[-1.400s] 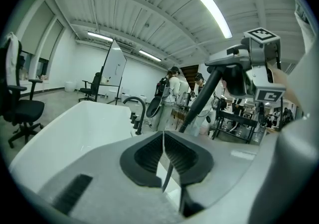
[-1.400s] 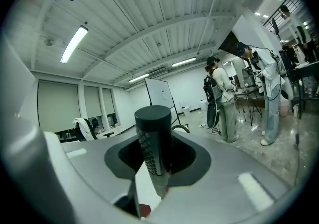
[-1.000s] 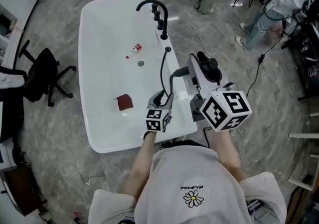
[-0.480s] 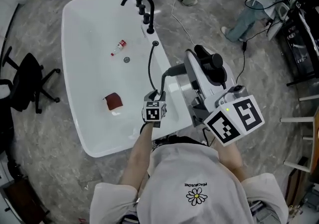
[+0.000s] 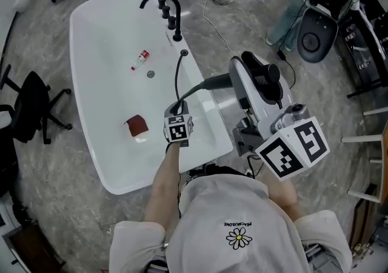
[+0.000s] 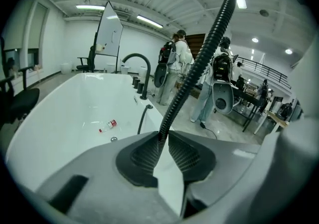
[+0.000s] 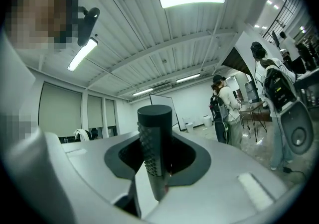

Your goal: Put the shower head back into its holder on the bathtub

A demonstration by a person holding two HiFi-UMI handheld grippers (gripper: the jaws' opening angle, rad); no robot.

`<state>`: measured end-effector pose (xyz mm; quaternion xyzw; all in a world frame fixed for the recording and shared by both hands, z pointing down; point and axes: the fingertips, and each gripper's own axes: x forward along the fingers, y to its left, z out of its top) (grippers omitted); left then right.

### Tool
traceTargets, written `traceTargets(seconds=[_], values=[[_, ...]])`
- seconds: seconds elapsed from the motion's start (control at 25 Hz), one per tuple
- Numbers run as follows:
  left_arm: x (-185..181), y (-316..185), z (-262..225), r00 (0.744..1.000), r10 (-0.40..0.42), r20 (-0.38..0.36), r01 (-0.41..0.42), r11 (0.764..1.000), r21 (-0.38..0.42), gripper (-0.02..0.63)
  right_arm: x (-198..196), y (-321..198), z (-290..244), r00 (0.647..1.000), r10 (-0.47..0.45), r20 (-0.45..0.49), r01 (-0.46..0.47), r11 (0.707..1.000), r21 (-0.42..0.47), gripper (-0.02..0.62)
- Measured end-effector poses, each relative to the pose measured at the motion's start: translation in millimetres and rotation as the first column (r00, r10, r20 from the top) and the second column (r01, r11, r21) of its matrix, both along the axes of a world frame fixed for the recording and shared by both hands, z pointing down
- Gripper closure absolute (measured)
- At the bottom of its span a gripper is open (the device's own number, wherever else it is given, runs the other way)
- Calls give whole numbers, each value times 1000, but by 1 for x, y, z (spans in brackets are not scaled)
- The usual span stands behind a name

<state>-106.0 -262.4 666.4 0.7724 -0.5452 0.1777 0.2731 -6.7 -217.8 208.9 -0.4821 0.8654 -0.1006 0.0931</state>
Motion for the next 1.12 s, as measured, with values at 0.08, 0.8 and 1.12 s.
traceTargets(seconds=[0.08,0.8,1.12], values=[[-17,-15,-15,999,-41,24,40,998,48,546,6,2,-6,1000,8,17,-8,1000,16,483],[-26,-142,-364,989,-100,105,-14,652,758,549,60,14,-31,988,101,116,-113,988,102,483],[51,-163,-442,989,81,125,-149,505,850,549,82,-1,-45,977,173,125,-193,967,165,483]])
